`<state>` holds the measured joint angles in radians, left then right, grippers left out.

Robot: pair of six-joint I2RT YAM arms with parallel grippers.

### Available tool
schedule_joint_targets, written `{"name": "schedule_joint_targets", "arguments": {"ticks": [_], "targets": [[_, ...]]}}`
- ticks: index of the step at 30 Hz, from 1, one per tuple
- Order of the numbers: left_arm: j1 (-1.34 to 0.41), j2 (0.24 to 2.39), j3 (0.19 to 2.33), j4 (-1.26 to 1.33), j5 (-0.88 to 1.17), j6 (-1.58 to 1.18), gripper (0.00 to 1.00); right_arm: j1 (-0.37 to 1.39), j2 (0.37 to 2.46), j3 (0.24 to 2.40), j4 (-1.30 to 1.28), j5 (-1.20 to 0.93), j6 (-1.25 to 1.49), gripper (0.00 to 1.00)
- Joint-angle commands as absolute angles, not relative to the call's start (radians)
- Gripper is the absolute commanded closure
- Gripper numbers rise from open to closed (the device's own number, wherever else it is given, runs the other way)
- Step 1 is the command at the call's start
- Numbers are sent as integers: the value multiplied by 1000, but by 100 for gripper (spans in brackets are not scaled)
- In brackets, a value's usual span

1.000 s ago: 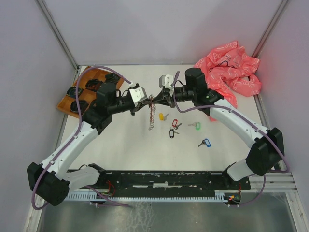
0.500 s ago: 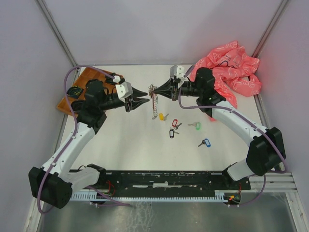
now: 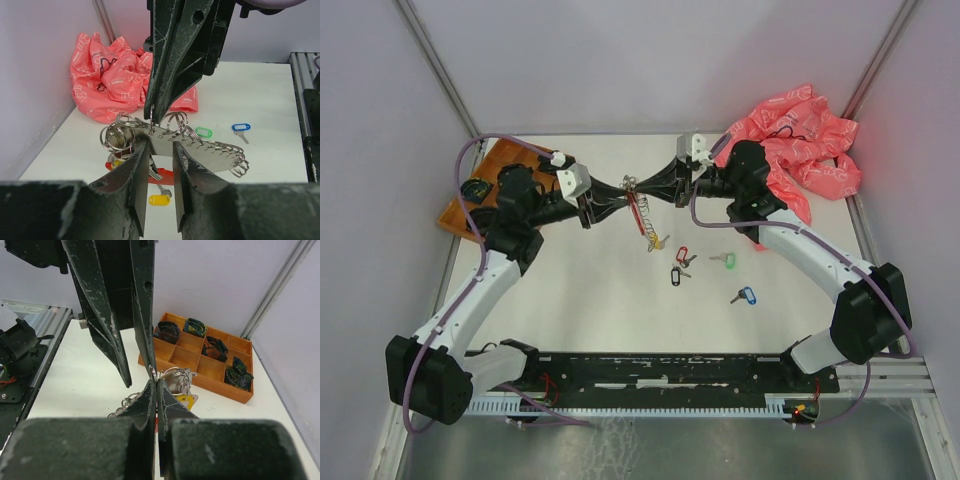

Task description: Put the keys on the keyring

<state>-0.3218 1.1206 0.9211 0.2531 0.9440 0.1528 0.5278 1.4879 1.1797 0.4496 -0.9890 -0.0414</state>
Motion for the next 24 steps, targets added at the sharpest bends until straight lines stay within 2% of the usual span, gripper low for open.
{"name": "schedule_joint_targets", "arguments": {"ticks": [1, 6, 18, 24], "targets": [[-318, 1142, 923, 354, 983, 77, 70, 527, 1466, 1194, 559, -1048, 0, 99], [-317, 1153, 921, 386, 993, 48, 76, 530, 1474, 1195, 559, -1067, 0, 99], [-317, 1157, 905, 458, 1028, 3, 78, 542, 1493, 1198, 555, -1069, 1, 99], [-318, 1160, 910, 459, 1032, 2, 89, 548, 1498, 1214, 504, -1083, -26, 99]]}}
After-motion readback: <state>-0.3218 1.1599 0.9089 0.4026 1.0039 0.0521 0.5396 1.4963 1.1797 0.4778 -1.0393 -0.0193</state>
